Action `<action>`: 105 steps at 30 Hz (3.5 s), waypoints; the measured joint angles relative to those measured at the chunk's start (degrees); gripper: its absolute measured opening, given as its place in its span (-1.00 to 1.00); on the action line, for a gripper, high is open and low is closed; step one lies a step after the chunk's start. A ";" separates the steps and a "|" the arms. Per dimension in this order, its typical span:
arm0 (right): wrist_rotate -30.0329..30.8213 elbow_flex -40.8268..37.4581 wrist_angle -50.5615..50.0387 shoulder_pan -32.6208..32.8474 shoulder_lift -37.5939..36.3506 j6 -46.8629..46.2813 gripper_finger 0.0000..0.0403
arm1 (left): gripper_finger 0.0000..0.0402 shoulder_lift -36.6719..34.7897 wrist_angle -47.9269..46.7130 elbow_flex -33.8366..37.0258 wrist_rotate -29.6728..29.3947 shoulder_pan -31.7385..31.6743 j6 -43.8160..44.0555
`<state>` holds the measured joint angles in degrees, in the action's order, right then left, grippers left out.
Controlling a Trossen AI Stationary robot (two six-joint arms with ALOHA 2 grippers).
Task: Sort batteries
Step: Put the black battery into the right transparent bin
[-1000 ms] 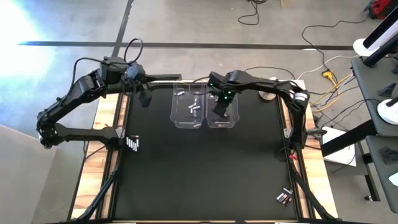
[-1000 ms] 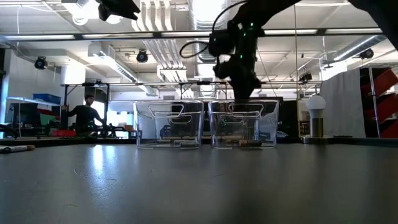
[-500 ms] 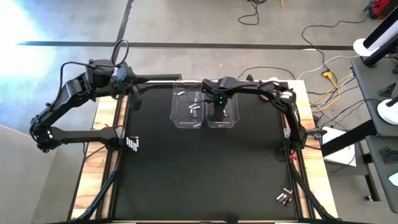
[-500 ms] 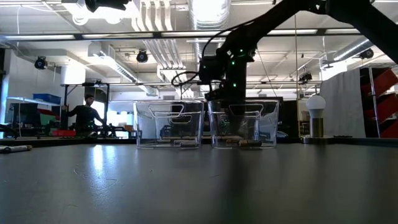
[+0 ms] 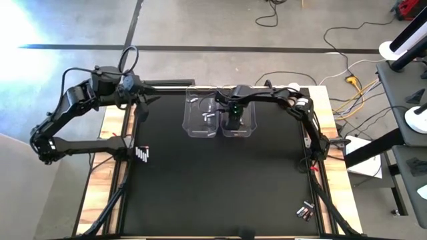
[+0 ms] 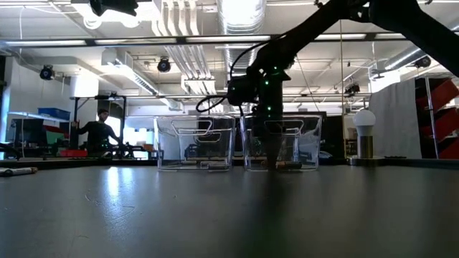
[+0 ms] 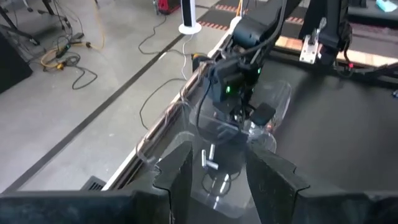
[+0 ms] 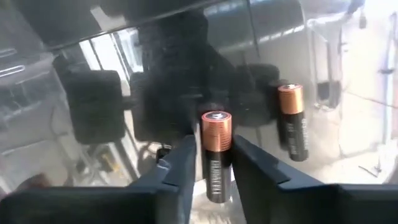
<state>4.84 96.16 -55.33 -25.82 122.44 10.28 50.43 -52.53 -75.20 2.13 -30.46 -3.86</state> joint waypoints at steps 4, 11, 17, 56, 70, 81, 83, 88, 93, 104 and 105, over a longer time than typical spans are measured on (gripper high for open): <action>-0.32 -0.14 -0.69 0.04 -3.43 -1.59 -0.32 | -0.36 -0.72 -0.33 0.00 -0.04 0.00 -0.82; 0.14 -0.16 -6.09 2.63 -16.94 -3.84 -0.05 | -0.36 -3.45 2.64 0.02 -0.07 0.00 -2.09; 2.11 -1.58 -5.92 14.13 -31.94 -6.39 -0.04 | -0.36 -6.04 10.92 0.02 8.35 -0.02 -1.03; -15.80 -27.08 1.77 90.64 -18.87 -69.90 -0.26 | -0.36 0.68 70.66 22.77 28.39 21.97 22.02; -19.88 -29.56 -0.27 88.56 -23.31 -68.25 -0.17 | -0.36 0.57 69.36 22.75 28.37 21.93 19.39; -18.55 -36.25 -2.05 87.92 -27.16 -70.64 -0.29 | -0.36 0.57 68.58 22.73 28.37 21.84 18.09; -18.53 -37.45 -1.05 87.91 -27.18 -70.16 -0.32 | -0.36 0.57 67.77 22.73 28.39 21.84 18.47; -18.27 -40.24 2.82 86.97 -27.18 -69.65 -0.38 | -0.36 0.57 66.72 22.73 28.42 21.84 19.60; -18.63 -43.08 8.61 85.97 -27.44 -69.75 -0.47 | -0.36 0.63 66.53 22.73 28.42 21.84 23.02; -19.45 -46.36 10.30 81.05 -27.39 -63.99 -0.77 | -0.36 4.54 66.59 22.73 28.39 21.84 33.03; -19.63 -46.35 10.18 80.23 -27.35 -62.72 -0.78 | -0.36 5.25 66.57 22.73 28.41 21.84 33.04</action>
<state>-14.79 49.81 -45.15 54.40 95.09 -52.44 55.68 14.04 -52.47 30.54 -8.62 29.17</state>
